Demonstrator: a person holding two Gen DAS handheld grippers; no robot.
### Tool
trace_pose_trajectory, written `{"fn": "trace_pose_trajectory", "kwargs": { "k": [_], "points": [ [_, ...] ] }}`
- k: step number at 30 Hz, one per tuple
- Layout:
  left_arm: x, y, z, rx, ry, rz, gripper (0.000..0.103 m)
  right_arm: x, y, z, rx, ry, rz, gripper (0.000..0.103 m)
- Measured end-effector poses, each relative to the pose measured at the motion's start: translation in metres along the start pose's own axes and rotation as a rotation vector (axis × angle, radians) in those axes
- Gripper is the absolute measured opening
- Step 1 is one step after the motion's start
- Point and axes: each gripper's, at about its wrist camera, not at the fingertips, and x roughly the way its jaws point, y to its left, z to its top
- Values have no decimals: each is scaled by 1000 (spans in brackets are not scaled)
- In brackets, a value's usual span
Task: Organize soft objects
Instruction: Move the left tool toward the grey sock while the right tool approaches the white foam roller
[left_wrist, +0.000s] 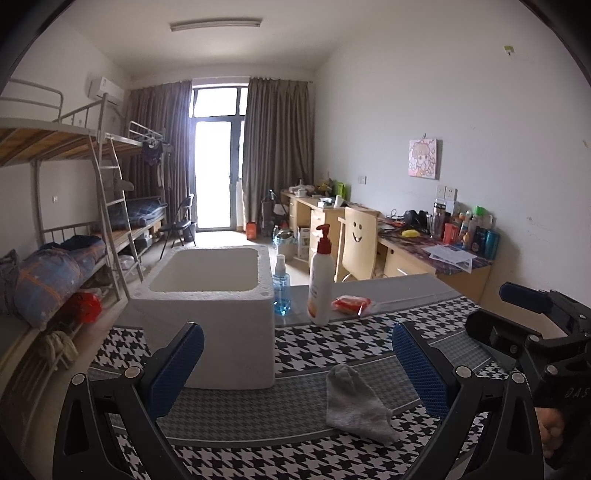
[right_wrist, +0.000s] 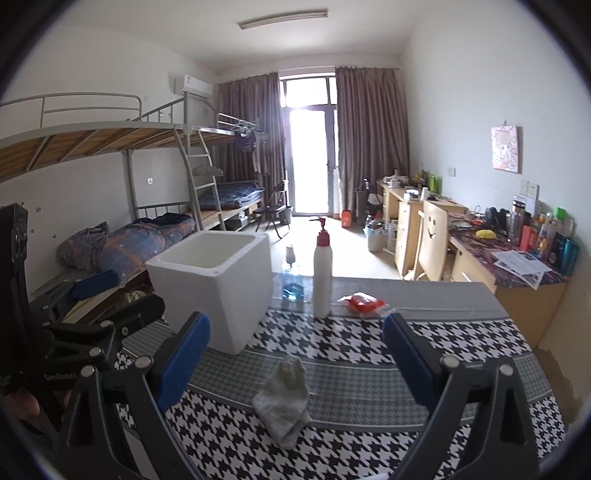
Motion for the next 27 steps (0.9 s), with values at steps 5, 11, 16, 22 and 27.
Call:
{"fn": "trace_pose_trajectory", "kwargs": {
  "k": [5,11,16,22,27],
  "points": [
    [5,-7,-6,6,25,-28,102,-2,-7,-10,9,4,-10,97],
    [12,-7,-14,-12,57,-46,102,-5,-15,-21,20,16,-40,97],
    [17,-13,-21,0,76,-60,102,-6,-22,-28,36,30,-53,97],
    [23,-20,-27,7,103,-82,102,-8,-27,-35,40,30,-82,97],
    [29,-24,-33,12,129,-96,102,-9,-31,-41,45,42,-92,97]
  ]
}}
